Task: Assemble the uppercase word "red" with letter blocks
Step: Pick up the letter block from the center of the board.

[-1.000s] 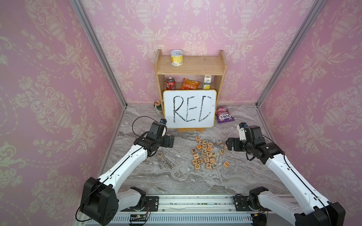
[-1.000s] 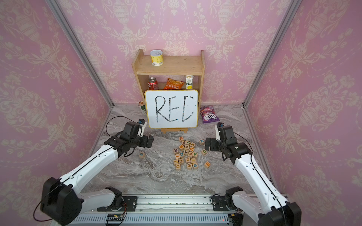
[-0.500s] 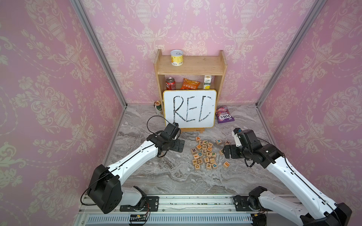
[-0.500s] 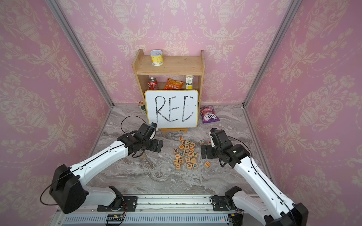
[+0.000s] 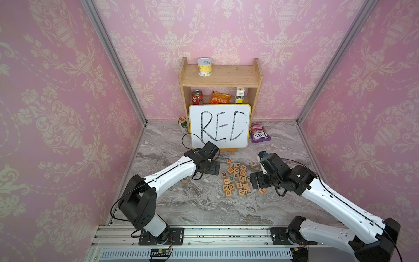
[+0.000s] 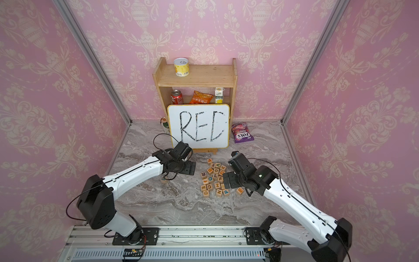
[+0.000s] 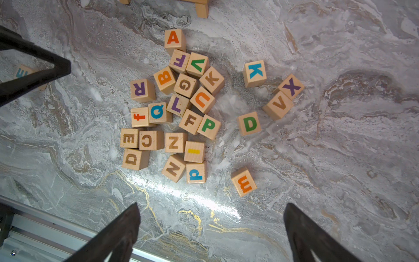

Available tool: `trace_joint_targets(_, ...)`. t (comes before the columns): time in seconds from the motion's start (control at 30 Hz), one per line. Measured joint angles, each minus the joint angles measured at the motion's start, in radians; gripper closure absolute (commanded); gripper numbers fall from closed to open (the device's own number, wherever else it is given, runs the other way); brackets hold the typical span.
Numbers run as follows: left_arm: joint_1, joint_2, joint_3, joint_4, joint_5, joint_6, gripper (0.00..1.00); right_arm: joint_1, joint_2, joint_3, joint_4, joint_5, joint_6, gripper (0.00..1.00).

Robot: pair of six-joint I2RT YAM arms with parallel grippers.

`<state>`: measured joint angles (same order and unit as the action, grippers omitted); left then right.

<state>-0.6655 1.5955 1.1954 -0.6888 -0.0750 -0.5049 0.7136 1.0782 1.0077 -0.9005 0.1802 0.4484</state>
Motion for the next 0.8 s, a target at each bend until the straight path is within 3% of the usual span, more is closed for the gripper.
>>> trace_joint_targets(0.17, -0.013, 0.052, 0.036, -0.037, 0.014, -0.074, 0.21, 0.068, 0.045, 0.023, 0.005, 0.020, 0.025, 0.00)
trace_joint_targets(0.53, -0.059, 0.148, 0.132, -0.080, 0.023, -0.276, 0.27, 0.099, 0.058, 0.026, 0.034, 0.019, 0.054, 0.00)
trace_joint_targets(0.8, -0.091, 0.253, 0.252, -0.109, 0.024, -0.377, 0.42, 0.099, 0.058, 0.041, 0.034, 0.019, 0.061, 0.00)
